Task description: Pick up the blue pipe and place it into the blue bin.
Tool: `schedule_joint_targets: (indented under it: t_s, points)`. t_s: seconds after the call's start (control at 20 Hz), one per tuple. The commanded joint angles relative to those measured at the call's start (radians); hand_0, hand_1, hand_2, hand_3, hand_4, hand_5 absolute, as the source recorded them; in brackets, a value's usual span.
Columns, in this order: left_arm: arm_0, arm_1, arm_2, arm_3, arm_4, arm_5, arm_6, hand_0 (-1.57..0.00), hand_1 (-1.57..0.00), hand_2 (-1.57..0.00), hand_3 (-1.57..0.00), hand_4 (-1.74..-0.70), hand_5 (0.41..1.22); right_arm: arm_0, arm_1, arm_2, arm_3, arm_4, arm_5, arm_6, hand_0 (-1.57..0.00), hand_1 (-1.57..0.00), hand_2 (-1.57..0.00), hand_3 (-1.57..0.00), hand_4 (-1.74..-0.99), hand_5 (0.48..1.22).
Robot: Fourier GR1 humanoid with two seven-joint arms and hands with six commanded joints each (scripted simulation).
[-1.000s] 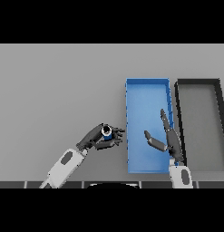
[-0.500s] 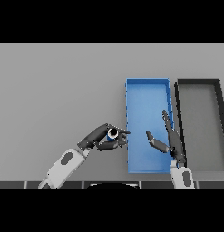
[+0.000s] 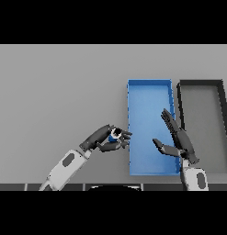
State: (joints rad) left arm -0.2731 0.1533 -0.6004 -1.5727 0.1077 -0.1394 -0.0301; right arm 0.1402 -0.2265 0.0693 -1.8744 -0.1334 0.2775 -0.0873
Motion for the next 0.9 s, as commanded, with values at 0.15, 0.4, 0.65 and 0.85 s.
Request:
schedule_joint_targets:
  t_s: [0.15, 0.4, 0.65, 0.85]
  points:
    - [-0.003, -0.003, -0.006, 0.001, -0.012, 0.001, -0.002, -1.57, -1.57, -1.57, -1.49, -1.74, 1.221, -0.093, -0.107, 0.044, -0.121, -0.161, 0.114, 0.177, 0.0, 0.0, 0.0, 0.0, -1.314, 0.5]
    - [-0.006, 0.001, -0.003, 0.004, -0.016, -0.005, -0.014, -1.57, -1.57, -1.57, -1.48, -1.74, 1.221, -0.251, -0.137, 0.145, -0.156, -0.203, 0.171, 0.325, 0.0, 0.0, 0.0, 0.0, -1.314, 0.51]
    - [-0.009, 0.0, 0.0, -0.006, 0.0, -0.017, 0.001, -1.57, -1.57, -1.57, -1.49, -1.74, 1.221, -0.38, -0.106, 0.226, -0.11, -0.171, 0.218, 0.384, 0.0, 0.0, 0.0, 0.0, -1.253, 0.529]
    - [-0.011, 0.0, 0.004, 0.011, 0.013, -0.048, -0.031, -1.57, -1.57, -1.57, -1.53, -1.74, 1.221, -0.467, -0.067, 0.272, -0.069, -0.172, 0.24, 0.426, 0.0, 0.0, 0.0, 0.0, -1.227, 0.532]
